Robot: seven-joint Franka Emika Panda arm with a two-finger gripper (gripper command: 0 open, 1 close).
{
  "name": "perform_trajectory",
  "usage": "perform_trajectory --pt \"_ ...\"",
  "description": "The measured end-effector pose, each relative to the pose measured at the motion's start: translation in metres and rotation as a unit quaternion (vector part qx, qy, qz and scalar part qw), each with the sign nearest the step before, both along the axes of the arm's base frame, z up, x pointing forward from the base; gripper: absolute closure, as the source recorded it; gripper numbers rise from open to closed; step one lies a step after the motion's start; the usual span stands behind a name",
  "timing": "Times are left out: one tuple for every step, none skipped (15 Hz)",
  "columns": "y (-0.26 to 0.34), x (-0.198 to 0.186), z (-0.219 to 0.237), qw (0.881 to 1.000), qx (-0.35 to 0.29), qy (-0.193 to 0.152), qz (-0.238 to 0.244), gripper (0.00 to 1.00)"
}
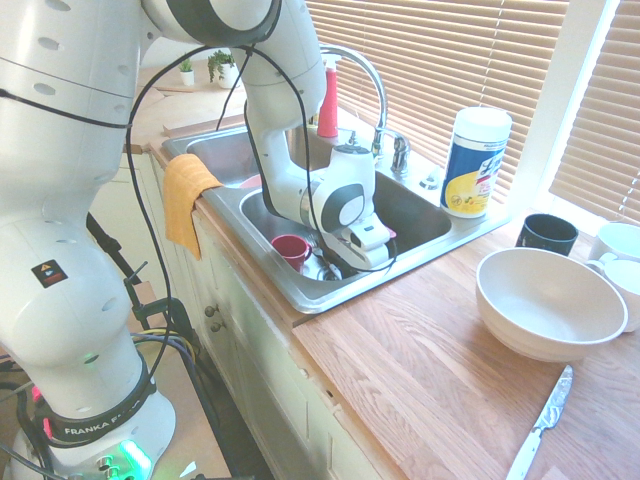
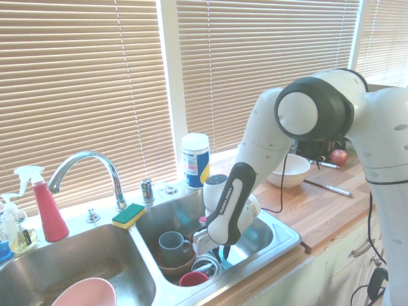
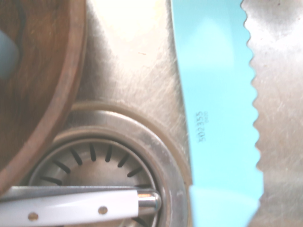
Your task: Put the knife into the sink
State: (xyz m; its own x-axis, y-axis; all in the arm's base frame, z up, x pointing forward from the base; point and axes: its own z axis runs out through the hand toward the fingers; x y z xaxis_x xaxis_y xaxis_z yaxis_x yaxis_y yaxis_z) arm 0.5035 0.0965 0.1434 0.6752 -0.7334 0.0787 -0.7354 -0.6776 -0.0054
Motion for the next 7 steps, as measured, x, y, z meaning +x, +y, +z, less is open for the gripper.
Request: perform_trajectory --pt "0.0 0.002 0.004 1.0 0.001 -0.004 0.002 0.0" --pt "0.0 0.005 0.009 1.0 0.003 -0.009 0.004 0.0" --pt "0.001 0.007 0.016 1.0 0.005 -0.015 0.005 0.0" --pt "0.001 0.01 0.027 1.0 0.006 -0.021 0.006 0.0" --pt "0.002 0.014 0.044 1.0 0.005 -0.024 0.007 0.0" --pt "0.002 0.016 0.065 1.0 0.004 -0.024 0.008 0.0" --pt "0.002 0.018 0.089 1.0 0.005 -0.024 0.008 0.0"
